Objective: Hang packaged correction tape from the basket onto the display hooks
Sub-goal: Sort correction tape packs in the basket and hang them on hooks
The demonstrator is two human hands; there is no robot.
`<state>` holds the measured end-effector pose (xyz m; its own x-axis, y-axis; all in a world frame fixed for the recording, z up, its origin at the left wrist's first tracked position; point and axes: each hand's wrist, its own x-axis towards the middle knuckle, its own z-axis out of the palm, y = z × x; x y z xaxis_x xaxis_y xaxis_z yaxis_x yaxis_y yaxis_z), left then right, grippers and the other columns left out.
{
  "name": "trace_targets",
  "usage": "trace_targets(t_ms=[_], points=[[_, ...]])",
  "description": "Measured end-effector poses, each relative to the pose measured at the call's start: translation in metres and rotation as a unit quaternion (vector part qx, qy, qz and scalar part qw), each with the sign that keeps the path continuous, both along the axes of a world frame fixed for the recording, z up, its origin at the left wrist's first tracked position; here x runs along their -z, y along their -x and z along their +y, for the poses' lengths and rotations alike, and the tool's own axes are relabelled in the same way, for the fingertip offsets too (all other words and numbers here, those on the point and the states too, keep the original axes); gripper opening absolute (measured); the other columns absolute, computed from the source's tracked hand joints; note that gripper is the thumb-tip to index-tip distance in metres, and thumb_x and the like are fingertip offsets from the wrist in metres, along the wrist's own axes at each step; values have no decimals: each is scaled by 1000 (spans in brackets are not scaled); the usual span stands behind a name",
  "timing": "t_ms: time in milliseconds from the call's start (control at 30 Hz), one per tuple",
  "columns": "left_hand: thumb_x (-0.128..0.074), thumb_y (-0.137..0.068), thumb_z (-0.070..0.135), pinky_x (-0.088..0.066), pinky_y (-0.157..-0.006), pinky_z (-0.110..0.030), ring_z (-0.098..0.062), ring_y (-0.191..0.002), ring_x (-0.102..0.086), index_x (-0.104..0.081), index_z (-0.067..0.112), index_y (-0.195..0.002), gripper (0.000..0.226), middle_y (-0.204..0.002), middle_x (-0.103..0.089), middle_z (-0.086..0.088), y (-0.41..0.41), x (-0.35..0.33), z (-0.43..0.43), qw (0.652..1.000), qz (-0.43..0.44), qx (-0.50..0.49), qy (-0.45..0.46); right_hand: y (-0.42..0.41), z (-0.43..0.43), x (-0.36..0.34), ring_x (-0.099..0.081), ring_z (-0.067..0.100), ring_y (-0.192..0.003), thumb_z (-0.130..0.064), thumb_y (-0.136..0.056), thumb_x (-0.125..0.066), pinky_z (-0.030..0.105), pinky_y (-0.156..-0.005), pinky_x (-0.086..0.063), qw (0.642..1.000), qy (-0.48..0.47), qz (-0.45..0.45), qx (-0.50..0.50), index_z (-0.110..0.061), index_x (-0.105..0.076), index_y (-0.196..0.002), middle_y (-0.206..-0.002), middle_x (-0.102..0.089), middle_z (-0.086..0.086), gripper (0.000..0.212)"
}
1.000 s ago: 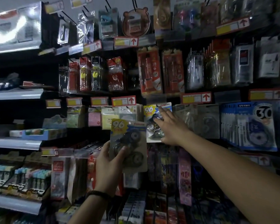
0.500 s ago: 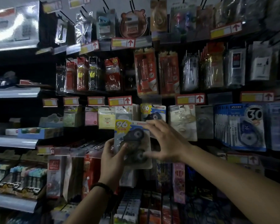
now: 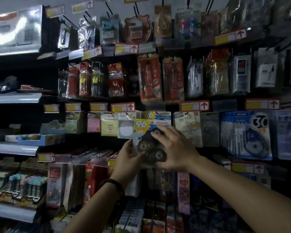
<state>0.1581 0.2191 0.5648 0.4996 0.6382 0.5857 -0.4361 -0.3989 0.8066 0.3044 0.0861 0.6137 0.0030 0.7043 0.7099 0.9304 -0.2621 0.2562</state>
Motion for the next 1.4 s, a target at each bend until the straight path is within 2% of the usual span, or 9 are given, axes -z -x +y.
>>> trace_targets(t_ms=[133,233,367,533,733,900,1100,1267,1400], points=[[-75,-98,18,-50,-69,-6,3,-106,-59,-43,37,-147,61,-126,-57,18,9,1,-5,990,51,-96,-91,-3,8,-12,-30,32,-147,-67,-64,-78,56,-113,-44,998,-20,-15,55,-20,-44,-155,-161,-33,12,109],[-75,-96,15,-47,-70,0,6,-105,-61,-48,49,-124,52,-110,-58,32,11,6,-3,979,67,-125,-145,-5,15,-21,-32,35,-146,-65,-63,-82,55,-111,-45,995,-37,-43,78,-17,-46,-154,-160,-35,16,109],[-77,-94,21,-51,-81,-8,-5,-117,-65,-56,39,-137,51,-124,-68,14,12,9,5,968,89,-164,-170,-5,23,-31,-27,34,-148,-66,-65,-79,52,-116,-37,993,-34,-43,107,-21,-42,-156,-164,-29,14,107],[-77,-93,29,-58,-102,-42,-14,-121,-64,-51,33,-149,62,-139,-60,4,15,10,11,963,92,-194,-164,-10,28,-39,-24,33,-150,-70,-69,-71,49,-123,-27,986,30,-67,148,-24,-39,-158,-165,-27,13,105],[-75,-95,29,-49,-102,-27,-10,-128,-57,-52,30,-149,58,-140,-57,6,12,19,14,952,115,-203,-197,-15,44,-42,-22,35,-152,-57,-76,-74,48,-122,-29,977,69,-53,193,-22,-32,-159,-169,-17,17,99],[-74,-95,37,-57,-101,-38,-10,-119,-60,-61,37,-133,40,-132,-61,11,16,35,11,950,135,-186,-212,-8,55,-36,-18,39,-154,-40,-94,-60,50,-121,-27,978,83,23,189,-16,-44,-152,-171,-7,21,65],[-71,-98,30,-54,-95,-21,-2,-113,-60,-57,47,-112,26,-122,-59,18,34,69,-9,929,215,-148,-262,10,28,-4,-28,30,-149,-28,-99,-52,49,-117,-36,992,55,68,94,-17,-51,-147,-162,-32,10,49],[-69,-99,32,-43,-74,-2,1,-92,-60,-68,34,-111,13,-105,-61,20,60,138,-29,903,293,-128,-286,33,-18,69,-49,21,-125,-34,-99,-58,36,-96,-47,988,59,144,11,-19,-63,-130,-125,-58,-2,35],[-71,-99,30,-48,-73,-6,-6,-93,-67,-74,24,-112,15,-106,-68,15,85,219,-48,886,369,-90,-265,51,-51,162,-56,19,-118,-34,-97,-63,38,-96,-50,968,96,229,-21,-20,-66,-126,-121,-63,-3,32]])
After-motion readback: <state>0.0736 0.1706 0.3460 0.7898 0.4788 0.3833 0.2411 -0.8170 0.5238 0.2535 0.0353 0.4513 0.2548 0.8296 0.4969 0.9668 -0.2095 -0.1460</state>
